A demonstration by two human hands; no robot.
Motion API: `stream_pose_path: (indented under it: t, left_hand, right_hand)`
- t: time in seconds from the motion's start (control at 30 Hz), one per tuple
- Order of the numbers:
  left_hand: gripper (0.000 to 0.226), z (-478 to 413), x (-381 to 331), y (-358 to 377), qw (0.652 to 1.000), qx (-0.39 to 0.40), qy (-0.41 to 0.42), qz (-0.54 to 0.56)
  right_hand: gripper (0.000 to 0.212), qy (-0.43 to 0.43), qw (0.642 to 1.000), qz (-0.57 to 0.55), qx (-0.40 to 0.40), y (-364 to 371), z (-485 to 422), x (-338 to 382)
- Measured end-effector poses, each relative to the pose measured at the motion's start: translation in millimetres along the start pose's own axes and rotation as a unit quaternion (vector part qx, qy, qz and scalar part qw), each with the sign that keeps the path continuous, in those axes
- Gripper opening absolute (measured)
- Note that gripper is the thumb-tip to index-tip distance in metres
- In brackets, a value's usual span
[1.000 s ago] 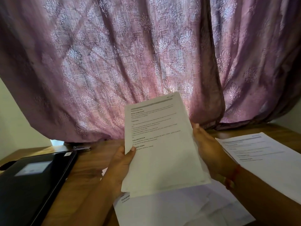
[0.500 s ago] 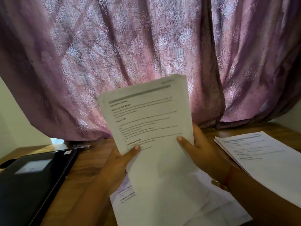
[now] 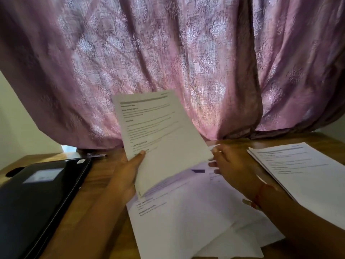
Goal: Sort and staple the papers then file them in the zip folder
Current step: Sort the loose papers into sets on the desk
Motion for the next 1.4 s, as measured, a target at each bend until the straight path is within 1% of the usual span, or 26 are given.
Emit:
stream_pose_path:
  t: [0.03, 0.07, 0.13, 0.17, 0.2, 0.23, 0.27, 0.3, 0.37, 0.47, 0.6, 0.67, 0.73, 0.8, 0.9, 1.13, 1.27, 1.33, 1.4]
  left_hand:
    - [0.022, -1.4, -0.9, -5.0, 1.0, -0.014, -0.003, 0.011]
    - [0.018, -2.8, -0.9, -10.4, 0.999, -0.027, -0.011, 0.024]
    - [0.017, -3.7, -2.3, -20.7, 0.997, -0.051, -0.021, 0.052]
    - [0.019, -4.6, -3.8, -26.1, 0.996, -0.061, -0.018, 0.061]
    - [0.02, -6.3, -4.5, -31.0, 0.995, -0.068, -0.017, 0.065]
    - [0.022, -6.5, -4.3, -35.2, 0.995, -0.075, -0.019, 0.067]
    - [0.021, -6.5, -2.8, -37.6, 0.994, -0.078, -0.028, 0.07]
    - [0.02, -5.5, -1.5, -37.5, 0.994, -0.076, -0.037, 0.076]
    - [0.018, -4.2, 0.5, -38.3, 0.993, -0.077, -0.05, 0.078]
    - [0.017, -4.0, 1.4, -43.2, 0.992, -0.09, -0.047, 0.072]
    - [0.017, -5.7, 6.7, -43.6, 0.991, -0.079, -0.063, 0.083]
    - [0.016, -6.7, 8.3, -44.4, 0.992, -0.078, -0.061, 0.078]
    - [0.019, -7.8, 11.0, -46.3, 0.992, -0.078, -0.064, 0.078]
    - [0.022, -8.8, 12.1, -48.9, 0.992, -0.087, -0.062, 0.068]
    - [0.022, -10.2, 13.2, -51.0, 0.992, -0.096, -0.062, 0.052]
    - [0.024, -13.7, 15.4, -54.9, 0.993, -0.093, -0.065, 0.037]
    - [0.026, -13.9, 18.1, -55.9, 0.992, -0.09, -0.076, 0.041]
    - [0.027, -13.5, 17.6, -55.1, 0.993, -0.086, -0.076, 0.038]
    - [0.026, -12.6, 16.4, -53.0, 0.993, -0.081, -0.075, 0.032]
  right_hand:
    - [0.035, -0.006, 0.997, 0.065, 0.032, 4.9, 1.8, -0.8]
    - [0.046, -0.024, 0.985, 0.153, 0.072, 13.5, 6.1, 5.0]
    - [0.08, -0.079, 0.932, 0.308, 0.171, 38.4, 16.6, 15.2]
    - [0.085, -0.095, 0.902, 0.362, 0.214, 49.7, 20.9, 14.8]
    - [0.076, -0.108, 0.882, 0.391, 0.241, 57.0, 23.5, 13.2]
    - [0.062, -0.099, 0.877, 0.393, 0.26, 61.5, 26.0, 9.0]
    - [0.054, -0.086, 0.881, 0.378, 0.273, 64.2, 26.0, 3.0]
    - [0.053, -0.073, 0.882, 0.368, 0.284, 66.0, 27.4, -0.7]
    - [0.055, -0.051, 0.88, 0.374, 0.289, 64.9, 26.3, -8.7]
    - [0.056, -0.041, 0.883, 0.389, 0.26, 57.4, 21.7, -9.3]
    - [0.061, -0.028, 0.864, 0.439, 0.245, 53.4, 20.2, -10.8]
    - [0.069, -0.021, 0.855, 0.456, 0.246, 53.5, 20.4, -11.8]
    - [0.077, -0.018, 0.846, 0.472, 0.247, 54.8, 21.1, -12.5]
    - [0.071, -0.015, 0.841, 0.482, 0.247, 56.7, 22.1, -12.5]
    - [0.068, 0.004, 0.849, 0.466, 0.25, 57.9, 22.7, -12.4]
    - [0.065, 0.009, 0.907, 0.369, 0.203, 45.0, 15.8, -8.0]
    - [0.069, 0.045, 0.931, 0.315, 0.182, 38.2, 9.0, -14.4]
    - [0.064, 0.048, 0.934, 0.311, 0.168, 34.4, 8.8, -13.3]
    - [0.052, 0.033, 0.932, 0.33, 0.144, 29.7, 10.4, -8.8]
Point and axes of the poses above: each hand's wrist, its own z-axis away from the middle knuckle, its own y-axis out of the palm, x = y × z, the point moved 8 cm from there along -z, towards the middle knuckle, and after that the axes turned 7 degrees about x, right-handed, at the moved point
